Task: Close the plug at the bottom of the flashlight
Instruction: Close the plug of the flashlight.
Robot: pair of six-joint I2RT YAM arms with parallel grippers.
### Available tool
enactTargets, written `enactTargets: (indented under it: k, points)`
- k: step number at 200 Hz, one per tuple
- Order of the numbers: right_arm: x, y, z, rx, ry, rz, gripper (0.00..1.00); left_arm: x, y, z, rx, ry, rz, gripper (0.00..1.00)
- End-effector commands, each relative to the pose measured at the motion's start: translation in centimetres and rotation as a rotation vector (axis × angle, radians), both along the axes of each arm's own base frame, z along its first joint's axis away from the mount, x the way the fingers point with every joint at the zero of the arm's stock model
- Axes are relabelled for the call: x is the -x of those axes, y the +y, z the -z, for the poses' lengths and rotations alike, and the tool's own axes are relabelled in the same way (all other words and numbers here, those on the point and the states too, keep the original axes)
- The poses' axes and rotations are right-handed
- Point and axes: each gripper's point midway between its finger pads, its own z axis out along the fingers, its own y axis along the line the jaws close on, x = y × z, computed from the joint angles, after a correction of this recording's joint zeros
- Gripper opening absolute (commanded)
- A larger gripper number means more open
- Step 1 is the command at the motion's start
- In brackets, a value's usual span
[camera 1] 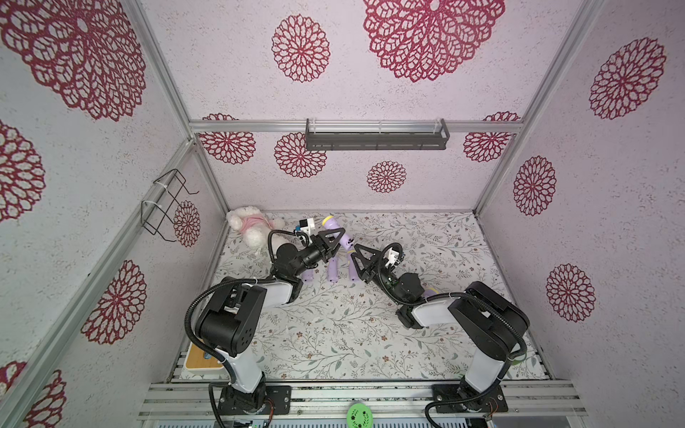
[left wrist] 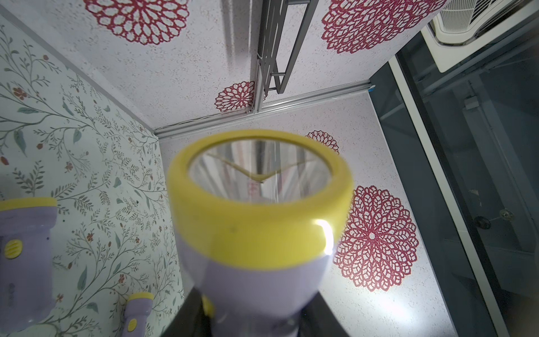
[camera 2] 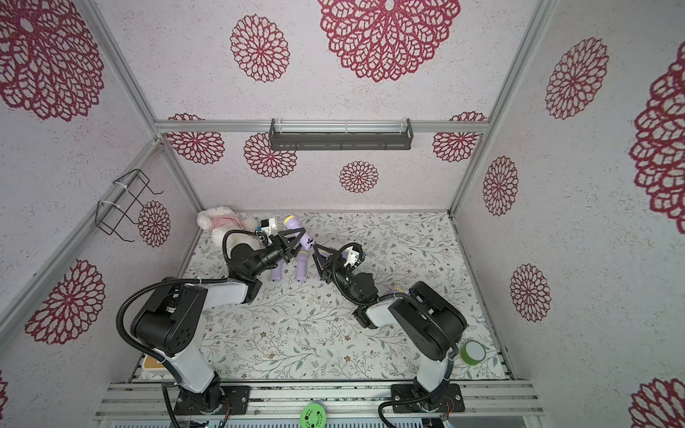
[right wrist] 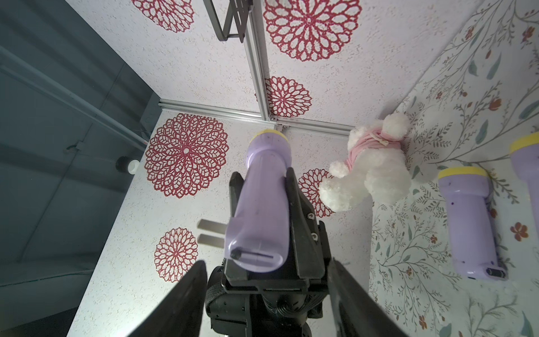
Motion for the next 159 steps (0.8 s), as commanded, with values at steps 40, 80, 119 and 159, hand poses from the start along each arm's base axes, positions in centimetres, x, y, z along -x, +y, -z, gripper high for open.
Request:
enactTargets:
  k: [40,80,119,159]
  points:
    - [0.25,-0.02,-3.23,-0.094,-0.072,0.001,0.63,0.22,-0.08,-0.58,0.028,-0.03,0.006,0.0]
    - [0.26,0.03,-3.34,-0.111,-0.073,-0.003,0.59,0.23,-0.15,-0.58,0.031,-0.028,0.008,0.0]
    - [0.19,0.23,-3.28,-0.122,-0.069,-0.011,0.54,0.26,-0.3,-0.45,0.03,-0.025,0.012,0.0]
    - [0.14,0.39,-3.26,-0.124,-0.07,-0.013,0.52,0.21,-0.35,-0.43,0.032,-0.025,0.014,0.0]
